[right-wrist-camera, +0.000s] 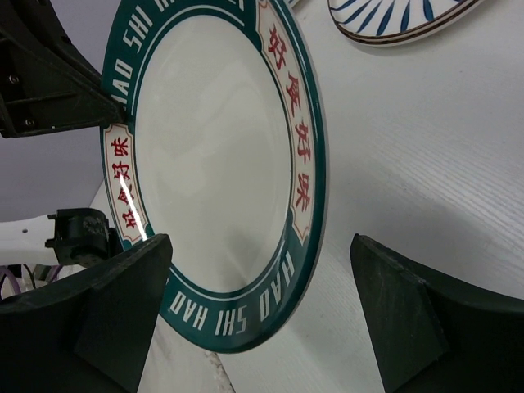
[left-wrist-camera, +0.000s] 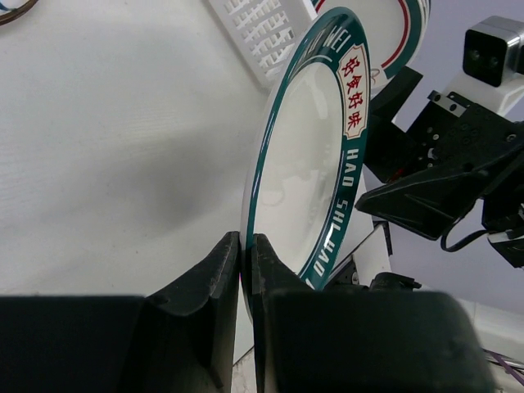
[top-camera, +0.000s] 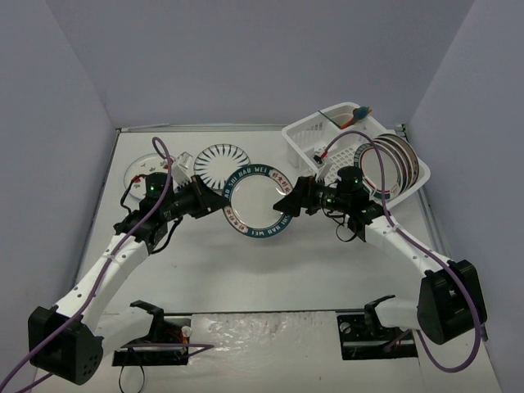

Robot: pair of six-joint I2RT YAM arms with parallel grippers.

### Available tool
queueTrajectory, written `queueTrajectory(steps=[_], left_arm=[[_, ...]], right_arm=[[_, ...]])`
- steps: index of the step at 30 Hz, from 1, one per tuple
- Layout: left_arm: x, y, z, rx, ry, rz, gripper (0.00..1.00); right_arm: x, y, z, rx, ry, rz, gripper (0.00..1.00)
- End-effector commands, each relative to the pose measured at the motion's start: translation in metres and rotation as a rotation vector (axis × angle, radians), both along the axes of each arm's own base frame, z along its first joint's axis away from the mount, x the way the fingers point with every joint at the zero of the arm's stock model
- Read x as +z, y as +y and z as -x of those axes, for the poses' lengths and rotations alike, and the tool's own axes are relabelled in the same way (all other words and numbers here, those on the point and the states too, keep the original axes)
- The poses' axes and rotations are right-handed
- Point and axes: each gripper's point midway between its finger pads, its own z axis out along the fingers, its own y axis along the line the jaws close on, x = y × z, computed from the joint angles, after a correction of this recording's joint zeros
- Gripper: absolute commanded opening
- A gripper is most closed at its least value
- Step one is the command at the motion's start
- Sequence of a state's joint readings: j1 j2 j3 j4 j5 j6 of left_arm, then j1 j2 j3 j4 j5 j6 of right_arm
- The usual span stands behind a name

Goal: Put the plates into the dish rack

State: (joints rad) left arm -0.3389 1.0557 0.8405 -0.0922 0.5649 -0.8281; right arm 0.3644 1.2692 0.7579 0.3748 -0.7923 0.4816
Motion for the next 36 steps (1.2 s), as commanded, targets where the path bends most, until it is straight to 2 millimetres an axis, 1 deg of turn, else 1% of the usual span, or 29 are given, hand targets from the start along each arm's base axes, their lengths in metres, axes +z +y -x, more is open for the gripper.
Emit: queueTrajectory(steps=[1,4,7,9,12,13,15,17,18,19,20,21,22,23,24,26,29,30,32,34,36], left_arm=[[0.063,-0.009,0.000,-0.044,-0.181,0.135,0.00],[0.063,-0.007,0.000,-0.043,-0.183,0.124,0.00],[0.060,-0.005,-0.001,-0.044,-0.179,0.115,0.00],[0.057,-0.005,-0.001,-0.046,-0.179,0.105,0.00],[0.049,-0.002,-0.002,-0.039,-0.158,0.075,0.03],[0.045,-0.001,-0.002,-0.035,-0.149,0.057,0.11],[0.040,0.004,-0.003,-0.031,-0.147,0.012,0.33],[0.034,0.013,-0.004,-0.008,-0.147,-0.065,0.60],[0.031,0.017,-0.005,0.002,-0.146,-0.102,0.71],[0.029,0.022,-0.005,0.015,-0.146,-0.139,0.81],[0.026,0.029,-0.005,0.030,-0.143,-0.180,0.93],[0.023,0.040,-0.006,0.057,-0.144,-0.253,0.97],[0.022,0.047,-0.006,0.074,-0.143,-0.293,0.97],[0.019,0.055,-0.004,0.091,-0.132,-0.339,0.97],[0.015,0.065,-0.002,0.106,-0.117,-0.391,0.97],[0.017,0.087,-0.006,0.166,-0.146,-0.507,0.97],[0.010,0.110,-0.006,0.210,-0.141,-0.626,0.97],[0.006,0.119,-0.007,0.235,-0.133,-0.661,0.97],[-0.004,0.129,-0.008,0.252,-0.120,-0.719,0.97],[-0.012,0.136,-0.009,0.254,-0.108,-0.755,0.97],[-0.021,0.143,-0.009,0.270,-0.089,-0.792,0.97]], right_arm=[[0.048,0.014,-0.011,0.054,-0.166,-0.085,0.80],[0.054,0.014,-0.012,0.055,-0.188,-0.087,0.62],[0.060,0.013,-0.013,0.045,-0.209,-0.096,0.31],[0.066,0.013,-0.012,0.042,-0.226,-0.104,0.16],[0.075,0.011,-0.011,0.036,-0.256,-0.101,0.01],[0.077,0.009,-0.012,0.025,-0.270,-0.084,0.00],[0.077,0.003,-0.014,-0.002,-0.279,-0.037,0.00],[0.085,-0.008,-0.021,-0.055,-0.339,0.015,0.00],[0.086,-0.015,-0.023,-0.078,-0.351,0.049,0.00],[0.091,-0.022,-0.026,-0.104,-0.374,0.079,0.00],[0.101,-0.030,-0.030,-0.134,-0.413,0.105,0.00],[0.112,-0.046,-0.038,-0.188,-0.465,0.147,0.00],[0.113,-0.055,-0.040,-0.209,-0.466,0.174,0.00],[0.123,-0.066,-0.043,-0.234,-0.499,0.206,0.00],[0.137,-0.079,-0.047,-0.262,-0.547,0.241,0.00],[0.146,-0.118,-0.058,-0.368,-0.572,0.348,0.00],[0.165,-0.162,-0.063,-0.469,-0.670,0.546,0.00],[0.167,-0.181,-0.069,-0.540,-0.670,0.612,0.00],[0.175,-0.211,-0.075,-0.620,-0.702,0.756,0.00],[0.183,-0.230,-0.080,-0.639,-0.752,0.883,0.00],[0.187,-0.253,-0.087,-0.686,-0.771,1.012,0.00]])
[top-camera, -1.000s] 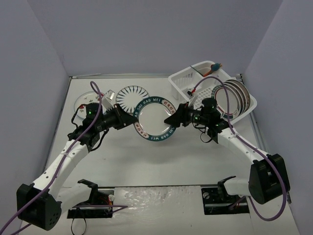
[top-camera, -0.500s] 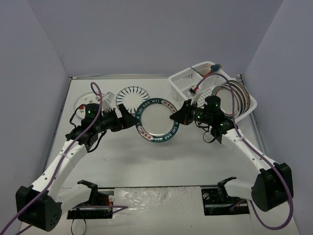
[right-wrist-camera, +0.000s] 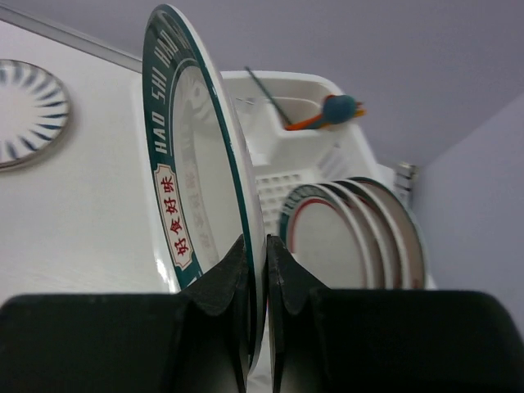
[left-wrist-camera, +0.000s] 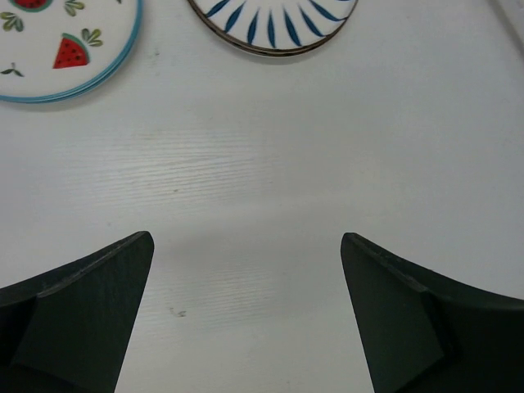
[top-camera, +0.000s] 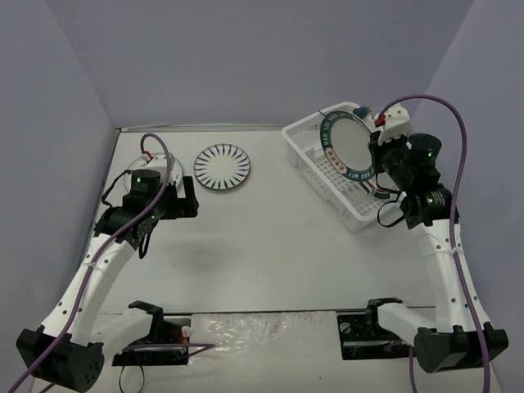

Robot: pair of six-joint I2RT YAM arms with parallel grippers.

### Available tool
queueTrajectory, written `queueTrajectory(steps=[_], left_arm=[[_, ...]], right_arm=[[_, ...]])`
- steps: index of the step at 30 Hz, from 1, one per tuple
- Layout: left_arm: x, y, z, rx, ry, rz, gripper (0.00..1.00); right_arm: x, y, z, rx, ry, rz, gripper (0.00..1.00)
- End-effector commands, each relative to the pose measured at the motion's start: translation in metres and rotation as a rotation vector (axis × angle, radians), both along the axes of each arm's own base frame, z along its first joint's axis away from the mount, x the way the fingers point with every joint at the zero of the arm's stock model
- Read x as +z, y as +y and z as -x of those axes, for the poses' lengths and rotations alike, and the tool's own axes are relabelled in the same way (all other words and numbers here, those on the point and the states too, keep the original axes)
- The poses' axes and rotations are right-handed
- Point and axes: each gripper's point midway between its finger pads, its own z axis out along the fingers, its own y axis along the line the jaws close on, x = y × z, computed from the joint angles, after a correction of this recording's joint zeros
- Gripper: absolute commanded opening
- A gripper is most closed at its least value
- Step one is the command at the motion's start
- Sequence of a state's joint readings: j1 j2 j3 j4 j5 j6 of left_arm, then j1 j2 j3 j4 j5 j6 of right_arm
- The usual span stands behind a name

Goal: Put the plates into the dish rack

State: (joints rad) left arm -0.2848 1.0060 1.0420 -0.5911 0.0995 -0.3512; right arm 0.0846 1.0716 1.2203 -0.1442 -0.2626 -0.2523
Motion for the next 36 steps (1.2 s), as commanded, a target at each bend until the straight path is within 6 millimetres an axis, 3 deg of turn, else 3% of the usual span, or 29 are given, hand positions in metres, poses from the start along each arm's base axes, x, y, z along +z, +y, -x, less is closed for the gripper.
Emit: queueTrajectory(steps=[1,4,7,16,32,36], left_arm=[[-0.011,0.031,-0.004,0.063,-0.007,-0.156,0.97],[-0.020,0.032,-0.004,0.070,-0.001,-0.156,0.97],[-0.025,0.037,-0.004,0.081,0.018,-0.176,0.97],[-0.029,0.043,-0.004,0.096,0.020,-0.189,0.97],[-0.032,0.044,-0.006,0.098,0.040,-0.184,0.97],[-0.033,0.045,-0.006,0.103,0.042,-0.182,0.97]], right_arm=[[0.037,-0.067,-0.017,-0.213,-0.132,0.365,0.00],[0.027,-0.082,-0.029,-0.227,-0.101,0.499,0.00],[0.004,-0.095,-0.042,-0.245,-0.035,0.576,0.00],[-0.056,-0.111,-0.074,-0.237,0.111,0.685,0.00],[-0.129,-0.101,-0.090,-0.169,0.249,0.611,0.00],[-0.139,-0.097,-0.095,-0.167,0.251,0.567,0.00]])
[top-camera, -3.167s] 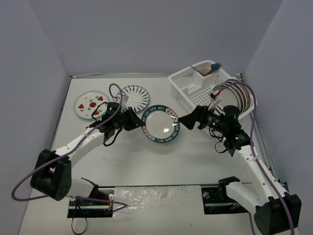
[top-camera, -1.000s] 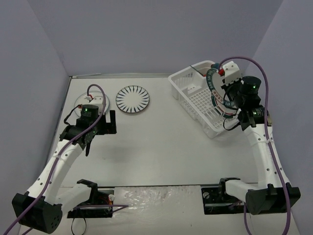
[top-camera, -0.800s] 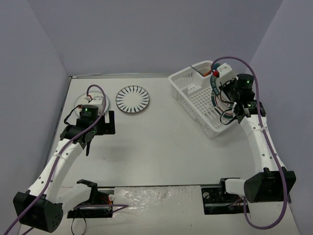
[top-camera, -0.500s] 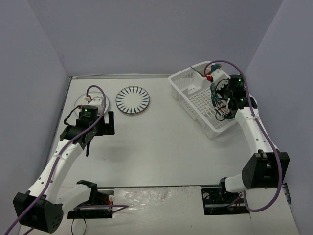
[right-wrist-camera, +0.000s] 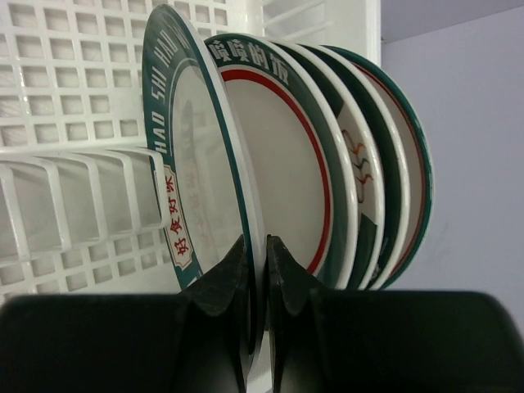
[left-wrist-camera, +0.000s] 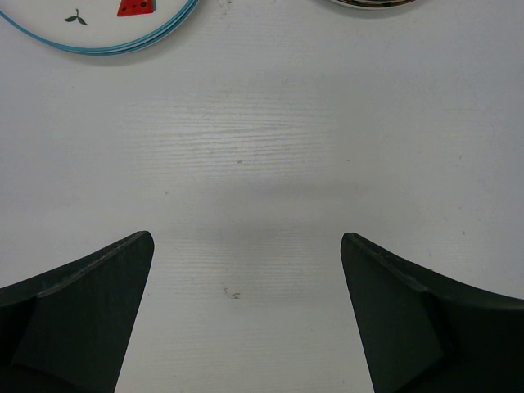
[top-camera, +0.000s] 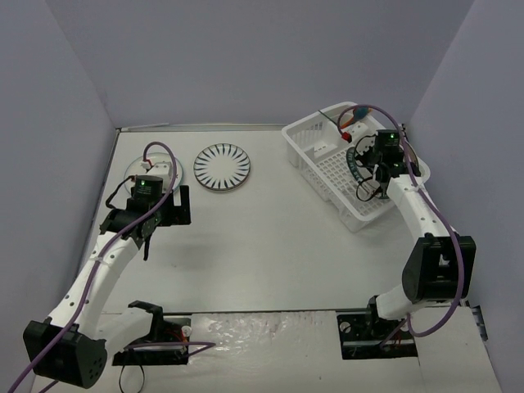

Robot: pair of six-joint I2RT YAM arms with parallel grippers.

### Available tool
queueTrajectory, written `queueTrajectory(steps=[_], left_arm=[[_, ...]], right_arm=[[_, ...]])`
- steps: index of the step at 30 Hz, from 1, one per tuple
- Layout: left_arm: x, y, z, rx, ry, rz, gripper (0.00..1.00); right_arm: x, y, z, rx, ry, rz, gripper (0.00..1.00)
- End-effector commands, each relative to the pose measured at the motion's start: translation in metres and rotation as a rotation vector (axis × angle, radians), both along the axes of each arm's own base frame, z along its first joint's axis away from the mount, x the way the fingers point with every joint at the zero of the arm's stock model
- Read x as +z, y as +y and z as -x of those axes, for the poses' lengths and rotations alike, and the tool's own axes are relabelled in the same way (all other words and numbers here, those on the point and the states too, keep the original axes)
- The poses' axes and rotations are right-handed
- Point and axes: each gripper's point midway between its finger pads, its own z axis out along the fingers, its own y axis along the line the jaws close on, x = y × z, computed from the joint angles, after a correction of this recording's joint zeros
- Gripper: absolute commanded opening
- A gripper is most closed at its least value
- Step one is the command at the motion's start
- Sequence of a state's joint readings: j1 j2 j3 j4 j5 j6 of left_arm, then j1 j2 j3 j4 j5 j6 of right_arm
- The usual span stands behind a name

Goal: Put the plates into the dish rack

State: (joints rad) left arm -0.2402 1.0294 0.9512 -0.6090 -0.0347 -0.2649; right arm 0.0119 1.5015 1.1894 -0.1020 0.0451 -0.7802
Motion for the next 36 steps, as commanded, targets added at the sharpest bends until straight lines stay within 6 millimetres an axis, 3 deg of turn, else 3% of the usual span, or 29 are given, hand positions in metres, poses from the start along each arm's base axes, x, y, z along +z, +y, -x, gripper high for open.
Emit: queueTrajectory(steps=[1,6,11,19,24,27,31,36], left_arm=[[0.014,0.003,-0.010,0.012,-0.051,0.000,0.97],[0.013,0.003,-0.010,0.013,-0.045,0.009,0.97],[0.012,0.003,-0.010,0.016,-0.040,0.011,0.97],[0.012,0.001,-0.011,0.016,-0.039,0.027,0.97],[0.011,-0.002,-0.012,0.037,-0.037,0.059,0.97],[0.013,-0.005,-0.015,0.074,-0.033,0.102,0.97],[0.019,-0.010,-0.024,0.174,-0.050,0.199,0.97],[0.018,-0.023,-0.047,0.272,-0.084,0.348,0.97]], right_arm=[[0.016,0.002,-0.021,-0.026,-0.121,-0.060,0.00],[0.008,-0.008,-0.022,-0.074,-0.123,-0.150,0.10],[0.024,-0.009,-0.020,-0.104,-0.168,-0.184,0.37],[0.087,0.005,-0.003,-0.084,-0.333,-0.300,0.58],[0.140,0.022,0.027,-0.070,-0.472,-0.450,0.81],[0.177,0.037,0.059,-0.082,-0.581,-0.638,0.91],[0.197,0.074,0.087,-0.012,-0.614,-0.963,1.00],[0.192,0.119,0.110,0.084,-0.534,-1.296,1.00]])
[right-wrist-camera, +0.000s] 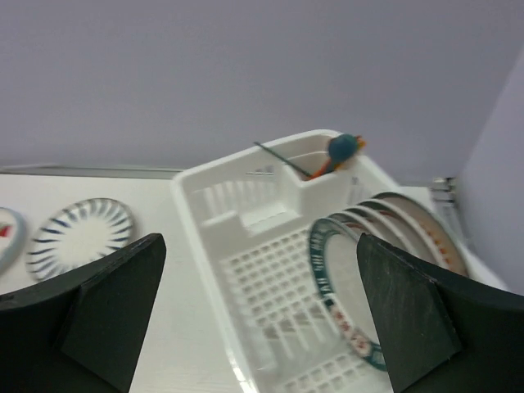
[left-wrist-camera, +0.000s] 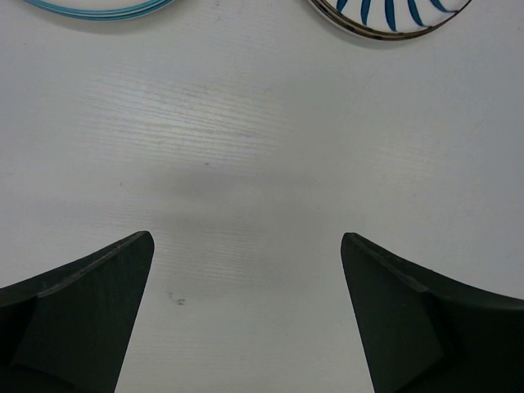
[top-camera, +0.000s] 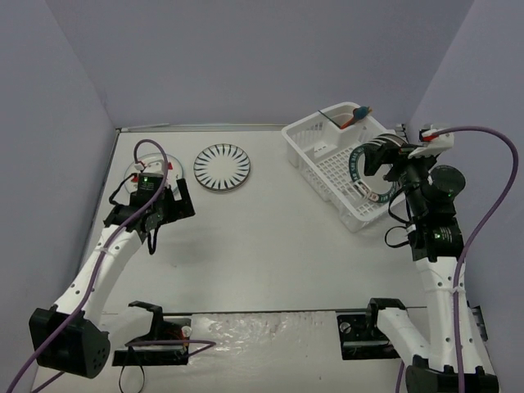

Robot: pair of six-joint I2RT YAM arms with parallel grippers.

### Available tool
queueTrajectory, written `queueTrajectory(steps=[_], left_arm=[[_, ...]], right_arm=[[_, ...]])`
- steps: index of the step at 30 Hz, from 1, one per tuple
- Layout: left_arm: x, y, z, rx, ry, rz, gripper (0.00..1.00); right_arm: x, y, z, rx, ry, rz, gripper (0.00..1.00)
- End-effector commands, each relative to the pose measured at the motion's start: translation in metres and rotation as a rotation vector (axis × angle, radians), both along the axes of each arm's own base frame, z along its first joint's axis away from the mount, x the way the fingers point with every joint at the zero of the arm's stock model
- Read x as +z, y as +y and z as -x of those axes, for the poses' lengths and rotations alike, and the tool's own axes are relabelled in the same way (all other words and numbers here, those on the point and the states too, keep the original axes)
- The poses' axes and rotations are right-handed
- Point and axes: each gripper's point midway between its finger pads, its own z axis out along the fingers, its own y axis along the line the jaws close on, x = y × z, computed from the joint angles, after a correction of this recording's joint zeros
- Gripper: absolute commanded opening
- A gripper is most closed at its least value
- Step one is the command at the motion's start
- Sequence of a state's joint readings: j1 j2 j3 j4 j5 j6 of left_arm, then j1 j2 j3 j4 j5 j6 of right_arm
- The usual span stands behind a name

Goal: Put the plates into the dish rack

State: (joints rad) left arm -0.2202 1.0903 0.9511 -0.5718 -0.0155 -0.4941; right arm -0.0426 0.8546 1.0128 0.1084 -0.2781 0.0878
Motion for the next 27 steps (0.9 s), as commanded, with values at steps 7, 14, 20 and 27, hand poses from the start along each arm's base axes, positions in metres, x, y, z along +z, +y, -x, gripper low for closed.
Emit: queueTrajectory(steps=[7,14,20,27], left_arm=[[0.019,-0.019,-0.066,0.231,-0.151,0.262,0.97],[-0.005,-0.031,-0.104,0.240,-0.090,0.277,0.97],[-0.022,-0.042,-0.140,0.261,-0.046,0.296,0.97],[-0.051,-0.049,-0.178,0.275,0.011,0.270,0.96]], right_arm=[[-0.014,0.085,0.019,0.350,0.011,-0.451,1.00],[-0.020,0.099,0.018,0.377,0.046,-0.428,1.00],[-0.027,0.109,0.012,0.407,0.091,-0.421,1.00],[-0.041,0.114,0.013,0.417,0.121,-0.377,1.00]])
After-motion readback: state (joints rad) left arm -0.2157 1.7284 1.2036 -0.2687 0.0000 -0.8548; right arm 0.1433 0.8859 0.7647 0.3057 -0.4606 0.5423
